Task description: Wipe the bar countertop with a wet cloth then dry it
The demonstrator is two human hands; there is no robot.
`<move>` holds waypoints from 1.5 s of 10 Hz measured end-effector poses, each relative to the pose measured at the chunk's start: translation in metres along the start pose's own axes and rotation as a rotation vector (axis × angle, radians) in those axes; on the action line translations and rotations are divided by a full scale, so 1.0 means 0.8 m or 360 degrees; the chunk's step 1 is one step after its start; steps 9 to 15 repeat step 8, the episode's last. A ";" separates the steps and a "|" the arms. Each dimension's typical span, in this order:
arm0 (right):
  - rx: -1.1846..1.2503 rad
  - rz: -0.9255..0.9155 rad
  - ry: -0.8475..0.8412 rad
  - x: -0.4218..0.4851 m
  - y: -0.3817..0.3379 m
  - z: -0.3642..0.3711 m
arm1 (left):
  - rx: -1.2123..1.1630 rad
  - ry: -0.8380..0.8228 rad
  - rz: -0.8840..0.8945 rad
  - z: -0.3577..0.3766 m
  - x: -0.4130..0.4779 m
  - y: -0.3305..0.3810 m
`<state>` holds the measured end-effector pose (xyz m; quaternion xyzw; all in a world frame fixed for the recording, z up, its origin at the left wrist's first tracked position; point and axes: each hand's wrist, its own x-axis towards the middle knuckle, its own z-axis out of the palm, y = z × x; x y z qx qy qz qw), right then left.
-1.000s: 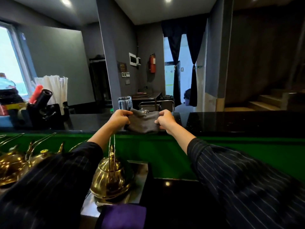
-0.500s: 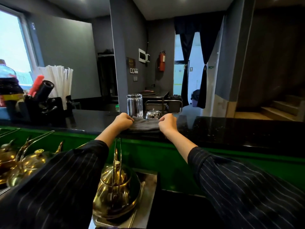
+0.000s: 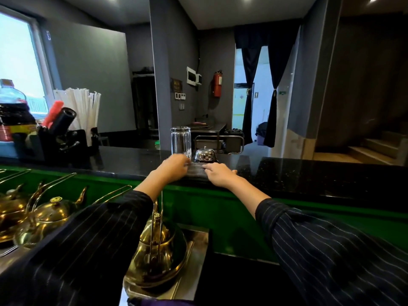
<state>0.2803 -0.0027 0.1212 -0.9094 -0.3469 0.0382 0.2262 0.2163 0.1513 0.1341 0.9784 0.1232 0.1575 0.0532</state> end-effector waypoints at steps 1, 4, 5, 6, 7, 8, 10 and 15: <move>-0.0188 -0.0025 -0.0096 0.000 0.001 0.003 | 0.0090 -0.0428 -0.0079 0.009 -0.001 -0.004; -0.0381 0.0039 -0.0213 -0.012 0.001 -0.013 | 0.0410 -0.0255 -0.0156 0.011 -0.013 0.004; -0.0339 0.0088 -0.0131 -0.033 0.016 -0.018 | 0.0282 0.0002 -0.0124 0.007 -0.030 0.029; -0.0330 0.0163 -0.0054 -0.069 0.038 -0.033 | 0.0195 -0.0043 -0.0020 0.003 -0.048 0.069; -0.0325 0.0222 -0.0013 -0.110 0.069 -0.053 | 0.0137 -0.0082 0.0053 0.010 -0.062 0.120; -0.0353 0.0300 0.0014 -0.152 0.100 -0.082 | 0.0085 -0.0129 0.0087 0.016 -0.073 0.184; -0.0353 0.0300 0.0014 -0.152 0.100 -0.082 | 0.0085 -0.0129 0.0087 0.016 -0.073 0.184; -0.0353 0.0300 0.0014 -0.152 0.100 -0.082 | 0.0085 -0.0129 0.0087 0.016 -0.073 0.184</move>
